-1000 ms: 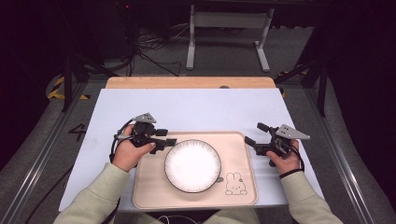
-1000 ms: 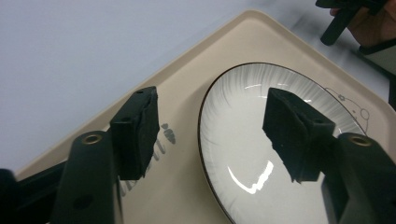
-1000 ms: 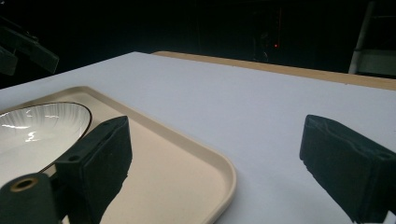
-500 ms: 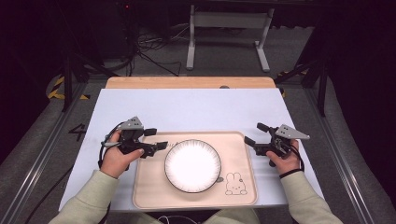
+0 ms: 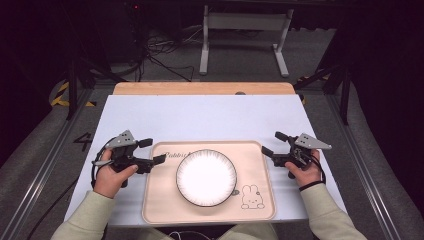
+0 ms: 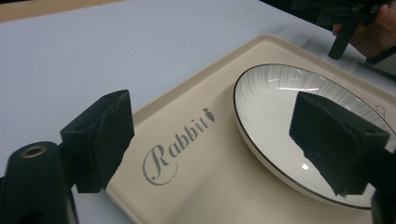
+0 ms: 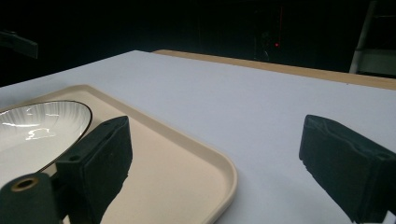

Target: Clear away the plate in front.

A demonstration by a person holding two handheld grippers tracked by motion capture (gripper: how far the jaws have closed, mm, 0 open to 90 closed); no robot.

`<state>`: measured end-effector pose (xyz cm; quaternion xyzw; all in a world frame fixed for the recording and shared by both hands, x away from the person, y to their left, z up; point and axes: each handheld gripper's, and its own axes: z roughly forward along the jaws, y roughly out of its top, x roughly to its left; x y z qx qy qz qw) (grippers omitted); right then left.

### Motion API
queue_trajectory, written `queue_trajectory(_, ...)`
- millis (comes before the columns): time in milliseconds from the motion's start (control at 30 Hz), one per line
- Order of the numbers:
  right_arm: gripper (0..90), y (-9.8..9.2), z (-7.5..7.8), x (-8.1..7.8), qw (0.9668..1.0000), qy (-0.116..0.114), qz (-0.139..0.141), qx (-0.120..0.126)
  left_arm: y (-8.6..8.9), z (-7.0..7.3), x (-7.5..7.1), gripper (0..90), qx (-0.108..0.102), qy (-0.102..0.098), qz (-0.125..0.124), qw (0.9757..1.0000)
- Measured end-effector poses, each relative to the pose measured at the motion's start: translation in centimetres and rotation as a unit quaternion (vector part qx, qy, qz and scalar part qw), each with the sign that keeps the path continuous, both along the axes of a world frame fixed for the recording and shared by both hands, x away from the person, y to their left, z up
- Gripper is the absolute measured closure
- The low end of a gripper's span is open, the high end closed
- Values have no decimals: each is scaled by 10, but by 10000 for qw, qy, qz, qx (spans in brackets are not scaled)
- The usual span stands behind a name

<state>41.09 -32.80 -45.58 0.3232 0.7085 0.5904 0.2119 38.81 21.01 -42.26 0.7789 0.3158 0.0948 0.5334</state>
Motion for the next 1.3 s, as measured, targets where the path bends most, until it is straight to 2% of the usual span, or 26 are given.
queue_trajectory(200, 98, 0, 0, 0, 10000, -1, -4, -3, 14, -5, -5, 64, -179, -104, 58, 9998)
queue_trajectory(333, 98, 0, 0, 0, 10000, -2, 2, -11, 22, -9, -7, 62, -196, -67, 160, 9997)
queue_trajectory(567, 98, 0, 0, 0, 10000, 0, 0, -6, 31, -18, -8, 49, -283, -215, 333, 9988)
queue_trajectory(700, 98, 0, 0, 0, 10000, -5, 2, -10, 35, -24, -10, 44, -373, -321, 431, 9979)
queue_trajectory(800, 98, 0, 0, 0, 10000, 3, -1, -8, 36, -29, -10, 44, -482, -366, 397, 9974)
queue_trajectory(1033, 98, 0, 0, 0, 10000, -2, 5, -8, 39, -37, -12, 43, -565, -481, 407, 9964)
queue_trajectory(1300, 97, 0, 0, 0, 10000, 0, 4, 0, 39, -45, -14, 35, -527, -696, 454, 9951)
